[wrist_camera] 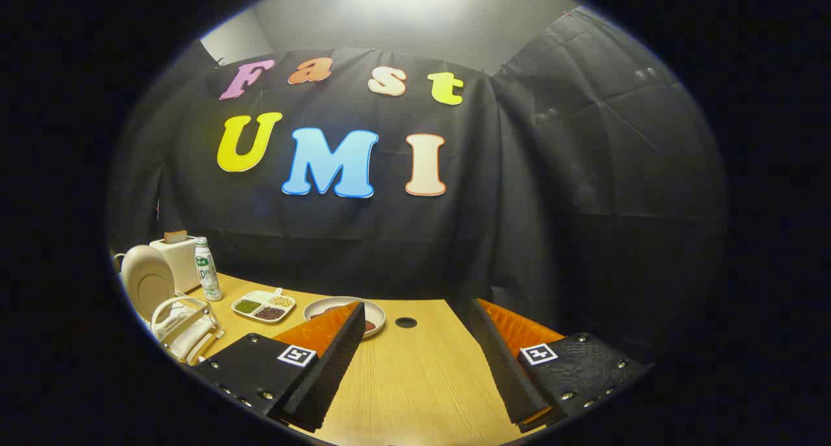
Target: Take the plate from the dish rack, then take the spoon from the basket and place it into the plate.
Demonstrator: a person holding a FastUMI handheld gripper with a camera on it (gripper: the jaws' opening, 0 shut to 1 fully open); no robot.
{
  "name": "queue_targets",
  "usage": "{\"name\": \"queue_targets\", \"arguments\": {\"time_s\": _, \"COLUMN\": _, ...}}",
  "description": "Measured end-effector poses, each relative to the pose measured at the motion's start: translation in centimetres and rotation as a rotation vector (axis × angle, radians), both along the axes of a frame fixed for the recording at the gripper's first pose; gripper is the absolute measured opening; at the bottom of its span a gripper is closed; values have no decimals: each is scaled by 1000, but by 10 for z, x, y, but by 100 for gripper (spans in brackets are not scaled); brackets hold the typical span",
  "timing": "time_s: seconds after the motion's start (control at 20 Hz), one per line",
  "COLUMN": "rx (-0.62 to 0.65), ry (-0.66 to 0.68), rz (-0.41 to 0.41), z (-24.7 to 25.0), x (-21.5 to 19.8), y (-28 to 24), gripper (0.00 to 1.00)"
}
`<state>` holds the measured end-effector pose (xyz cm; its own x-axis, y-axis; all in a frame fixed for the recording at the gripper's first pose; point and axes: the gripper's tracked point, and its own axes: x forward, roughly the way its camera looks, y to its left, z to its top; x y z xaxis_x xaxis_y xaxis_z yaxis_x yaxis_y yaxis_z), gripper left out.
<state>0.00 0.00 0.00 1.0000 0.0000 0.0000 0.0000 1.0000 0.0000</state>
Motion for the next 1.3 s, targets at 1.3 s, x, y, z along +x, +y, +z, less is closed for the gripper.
{"name": "queue_targets", "arguments": {"time_s": 1.3, "rx": 104, "ry": 120, "rz": 280, "z": 78, "x": -123, "y": 345, "gripper": 99}}
